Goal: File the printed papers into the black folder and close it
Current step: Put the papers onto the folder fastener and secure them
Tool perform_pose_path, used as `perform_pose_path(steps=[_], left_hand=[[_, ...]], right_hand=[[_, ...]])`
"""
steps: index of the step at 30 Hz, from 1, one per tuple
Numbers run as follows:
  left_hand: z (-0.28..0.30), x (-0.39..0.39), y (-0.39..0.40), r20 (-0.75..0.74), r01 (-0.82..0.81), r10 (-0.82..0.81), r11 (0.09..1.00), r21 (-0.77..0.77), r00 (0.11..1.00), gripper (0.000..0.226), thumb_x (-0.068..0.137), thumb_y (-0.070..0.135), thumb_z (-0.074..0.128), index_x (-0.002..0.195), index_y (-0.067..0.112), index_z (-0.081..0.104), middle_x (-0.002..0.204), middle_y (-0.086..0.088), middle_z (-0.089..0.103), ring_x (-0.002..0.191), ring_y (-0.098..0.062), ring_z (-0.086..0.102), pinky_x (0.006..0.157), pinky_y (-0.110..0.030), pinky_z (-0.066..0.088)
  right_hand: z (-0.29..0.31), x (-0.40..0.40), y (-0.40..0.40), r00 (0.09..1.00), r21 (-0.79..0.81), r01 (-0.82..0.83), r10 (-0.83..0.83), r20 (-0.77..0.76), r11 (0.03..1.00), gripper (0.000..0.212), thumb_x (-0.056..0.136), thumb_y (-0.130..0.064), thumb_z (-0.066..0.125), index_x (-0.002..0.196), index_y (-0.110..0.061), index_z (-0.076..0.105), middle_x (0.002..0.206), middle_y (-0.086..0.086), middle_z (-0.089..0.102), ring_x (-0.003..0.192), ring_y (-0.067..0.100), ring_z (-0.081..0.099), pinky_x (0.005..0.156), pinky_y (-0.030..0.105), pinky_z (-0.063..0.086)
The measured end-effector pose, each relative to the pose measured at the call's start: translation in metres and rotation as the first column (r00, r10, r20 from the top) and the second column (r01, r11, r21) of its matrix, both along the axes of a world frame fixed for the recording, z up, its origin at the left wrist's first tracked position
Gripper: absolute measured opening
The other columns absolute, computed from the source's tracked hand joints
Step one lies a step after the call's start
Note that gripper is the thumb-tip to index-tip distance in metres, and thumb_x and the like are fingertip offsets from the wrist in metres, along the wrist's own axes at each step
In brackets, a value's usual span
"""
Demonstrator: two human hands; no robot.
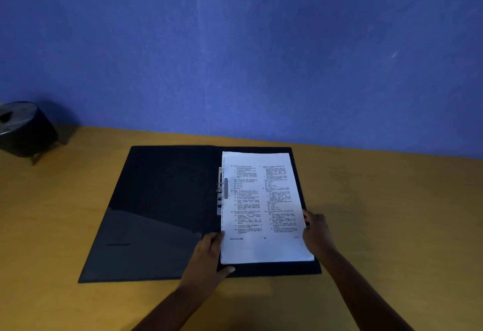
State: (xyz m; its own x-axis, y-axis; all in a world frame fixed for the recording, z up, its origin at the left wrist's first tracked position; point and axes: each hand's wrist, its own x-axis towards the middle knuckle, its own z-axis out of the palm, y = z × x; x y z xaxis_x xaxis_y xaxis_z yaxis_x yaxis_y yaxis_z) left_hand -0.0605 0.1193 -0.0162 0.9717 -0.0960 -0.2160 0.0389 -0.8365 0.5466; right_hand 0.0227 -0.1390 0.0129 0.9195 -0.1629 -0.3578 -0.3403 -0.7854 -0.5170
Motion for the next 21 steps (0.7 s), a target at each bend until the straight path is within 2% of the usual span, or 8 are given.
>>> perform_pose_path(steps=[4, 7, 10, 13, 17, 21], left_hand=[[0.000, -0.002, 0.000, -0.010, -0.038, 0.038, 0.999, -0.025, 0.999, 0.092, 0.081, 0.045, 0.065, 0.149, 0.020, 0.008, 0.148, 0.000, 0.022, 0.137, -0.016, 0.023, 0.115, -0.028, 0.024], [0.003, -0.004, 0.001, -0.012, -0.076, 0.075, 0.992, -0.098, 0.997, 0.100, 0.077, 0.043, 0.070, 0.149, 0.023, 0.003, 0.150, 0.000, 0.020, 0.138, -0.017, 0.025, 0.115, -0.031, 0.027], [0.007, -0.006, 0.002, 0.025, -0.100, 0.105, 0.983, -0.157, 0.994, 0.093, 0.082, 0.044, 0.065, 0.148, 0.021, 0.004, 0.147, 0.000, 0.023, 0.129, -0.011, 0.039, 0.109, -0.028, 0.035], [0.012, -0.007, 0.002, 0.040, -0.134, 0.143, 0.975, -0.177, 0.989, 0.082, 0.087, 0.043, 0.058, 0.148, 0.018, 0.009, 0.145, 0.000, 0.026, 0.118, -0.003, 0.045, 0.104, -0.024, 0.040], [0.019, -0.005, -0.001, 0.051, -0.146, 0.159, 0.971, -0.190, 0.986, 0.071, 0.091, 0.039, 0.052, 0.147, 0.015, 0.016, 0.142, -0.002, 0.029, 0.104, 0.001, 0.046, 0.098, -0.020, 0.044], [0.021, 0.000, 0.001, 0.064, -0.173, 0.188, 0.967, -0.188, 0.980, 0.063, 0.093, 0.035, 0.052, 0.145, 0.013, 0.024, 0.136, -0.004, 0.036, 0.090, -0.002, 0.048, 0.089, -0.018, 0.046]], right_hand=[[-0.004, -0.001, 0.001, 0.999, 0.024, 0.039, -0.039, 0.007, 0.999, 0.053, 0.093, 0.004, 0.036, 0.143, -0.013, 0.036, 0.136, 0.020, 0.037, 0.122, 0.036, 0.044, 0.102, 0.042, 0.043], [-0.005, -0.006, 0.007, 0.978, -0.018, 0.070, -0.065, 0.196, 0.997, 0.056, 0.096, -0.020, 0.048, 0.147, -0.013, 0.026, 0.141, 0.020, 0.035, 0.128, 0.035, 0.038, 0.101, 0.045, 0.042], [-0.005, -0.009, 0.018, 0.949, -0.105, -0.040, 0.071, 0.308, 0.994, 0.062, 0.095, -0.031, 0.050, 0.149, -0.017, 0.023, 0.148, 0.015, 0.033, 0.134, 0.032, 0.033, 0.102, 0.044, 0.042], [-0.010, -0.003, 0.026, 0.941, -0.203, -0.161, 0.213, 0.264, 0.966, 0.063, 0.095, -0.039, 0.047, 0.150, -0.024, 0.019, 0.155, 0.009, 0.024, 0.141, 0.029, 0.024, 0.110, 0.045, 0.035], [-0.014, 0.013, 0.032, 0.920, -0.310, -0.260, 0.333, 0.209, 0.915, 0.064, 0.095, -0.047, 0.040, 0.151, -0.024, 0.017, 0.159, 0.005, 0.017, 0.147, 0.028, 0.013, 0.119, 0.043, 0.021], [-0.019, 0.032, 0.041, 0.883, -0.339, -0.354, 0.431, 0.187, 0.872, 0.063, 0.096, -0.051, 0.033, 0.150, -0.026, 0.016, 0.161, 0.001, 0.014, 0.149, 0.026, 0.006, 0.121, 0.044, 0.009]])
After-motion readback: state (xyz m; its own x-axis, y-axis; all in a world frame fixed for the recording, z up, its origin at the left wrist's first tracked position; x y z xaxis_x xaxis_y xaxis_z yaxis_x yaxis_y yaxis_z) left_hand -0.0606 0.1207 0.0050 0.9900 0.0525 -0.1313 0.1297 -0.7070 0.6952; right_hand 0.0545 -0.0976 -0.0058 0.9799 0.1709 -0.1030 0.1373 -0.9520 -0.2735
